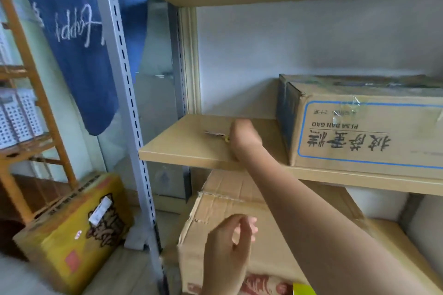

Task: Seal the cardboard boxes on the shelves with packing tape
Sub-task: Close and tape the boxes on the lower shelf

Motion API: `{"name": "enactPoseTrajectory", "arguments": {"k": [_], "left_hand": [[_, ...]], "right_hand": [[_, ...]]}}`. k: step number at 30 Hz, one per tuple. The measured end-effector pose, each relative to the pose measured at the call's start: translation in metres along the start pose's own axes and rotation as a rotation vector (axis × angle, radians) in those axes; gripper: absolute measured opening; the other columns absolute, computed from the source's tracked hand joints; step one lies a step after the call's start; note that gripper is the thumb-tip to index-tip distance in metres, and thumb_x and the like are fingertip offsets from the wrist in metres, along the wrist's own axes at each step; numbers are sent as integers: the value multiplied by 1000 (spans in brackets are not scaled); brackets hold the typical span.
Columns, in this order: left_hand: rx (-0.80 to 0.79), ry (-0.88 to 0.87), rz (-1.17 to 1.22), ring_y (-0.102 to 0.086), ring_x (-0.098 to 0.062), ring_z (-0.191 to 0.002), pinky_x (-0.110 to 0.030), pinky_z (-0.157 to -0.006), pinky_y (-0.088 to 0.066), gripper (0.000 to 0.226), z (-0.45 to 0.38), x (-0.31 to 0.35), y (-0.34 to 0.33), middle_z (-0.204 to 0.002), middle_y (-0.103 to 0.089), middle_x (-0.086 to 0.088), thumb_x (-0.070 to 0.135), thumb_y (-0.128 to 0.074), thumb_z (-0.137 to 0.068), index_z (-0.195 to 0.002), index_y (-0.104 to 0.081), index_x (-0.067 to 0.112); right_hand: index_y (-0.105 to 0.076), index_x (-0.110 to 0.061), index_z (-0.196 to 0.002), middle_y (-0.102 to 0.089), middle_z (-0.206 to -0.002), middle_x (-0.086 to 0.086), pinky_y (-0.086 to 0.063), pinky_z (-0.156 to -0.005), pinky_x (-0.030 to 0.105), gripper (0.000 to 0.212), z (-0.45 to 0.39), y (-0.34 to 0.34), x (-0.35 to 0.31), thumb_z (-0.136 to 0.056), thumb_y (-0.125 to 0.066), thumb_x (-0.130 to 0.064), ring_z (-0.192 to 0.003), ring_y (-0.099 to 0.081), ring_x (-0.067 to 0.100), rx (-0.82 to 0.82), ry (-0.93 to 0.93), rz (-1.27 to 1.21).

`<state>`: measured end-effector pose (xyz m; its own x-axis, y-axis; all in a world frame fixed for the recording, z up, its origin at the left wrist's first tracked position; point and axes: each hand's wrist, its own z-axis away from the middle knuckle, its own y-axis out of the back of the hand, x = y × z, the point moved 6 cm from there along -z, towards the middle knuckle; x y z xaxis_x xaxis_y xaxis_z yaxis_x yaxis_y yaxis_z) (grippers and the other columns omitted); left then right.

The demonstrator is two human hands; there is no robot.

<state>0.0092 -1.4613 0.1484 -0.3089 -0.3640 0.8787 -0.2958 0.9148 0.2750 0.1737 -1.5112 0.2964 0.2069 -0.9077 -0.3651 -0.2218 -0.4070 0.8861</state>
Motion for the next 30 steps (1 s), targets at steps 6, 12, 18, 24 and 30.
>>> {"name": "enactPoseTrajectory", "arguments": {"k": [6, 12, 18, 24, 30], "left_hand": [[132, 427, 250, -66, -16, -61, -28, -55, -52, 29, 60, -58, -18, -66, -71, -3, 31, -55, -94, -75, -74, 19], [-175, 652, 173, -65, -11, -90, -33, -86, -52, 34, 99, -62, -88, -95, -69, 6, 52, -54, -92, -106, -63, 23], [-339, 837, 431, -73, -26, -74, -36, -71, -60, 41, 98, -53, -123, -90, -76, -15, 40, -66, -91, -116, -49, 13], [-418, 834, 572, -67, -29, -50, -25, -45, -50, 27, 95, -40, -123, -73, -73, -21, 21, -57, -99, -117, -42, 7], [-431, 883, 540, -62, -22, -39, -23, -36, -45, 22, 112, -56, -134, -91, -69, -30, 19, -57, -99, -115, -44, 11]], "right_hand": [[-66, 1, -103, -66, -105, 20, -43, -70, 29, 22, 36, 26, 15, -91, -47, 0, -100, -64, 34, 46, 147, 111], [-40, -6, -66, -57, -97, 14, -38, -69, 28, 27, 66, 39, 35, -91, -45, 1, -94, -57, 30, -6, 241, 366], [-55, -14, -75, -44, -67, -1, -35, -53, 26, 25, 118, 69, 23, -81, -71, -33, -70, -50, 28, 26, 335, 268], [-65, -23, -91, -70, -72, -2, -46, -54, 32, 22, 197, -27, 127, -79, -74, -39, -53, -56, 13, -294, 185, -445], [-69, -36, -82, -62, -70, 4, -40, -59, 37, 6, 178, -75, 199, -88, -67, -38, -63, -52, 25, -71, 14, -571]]}}
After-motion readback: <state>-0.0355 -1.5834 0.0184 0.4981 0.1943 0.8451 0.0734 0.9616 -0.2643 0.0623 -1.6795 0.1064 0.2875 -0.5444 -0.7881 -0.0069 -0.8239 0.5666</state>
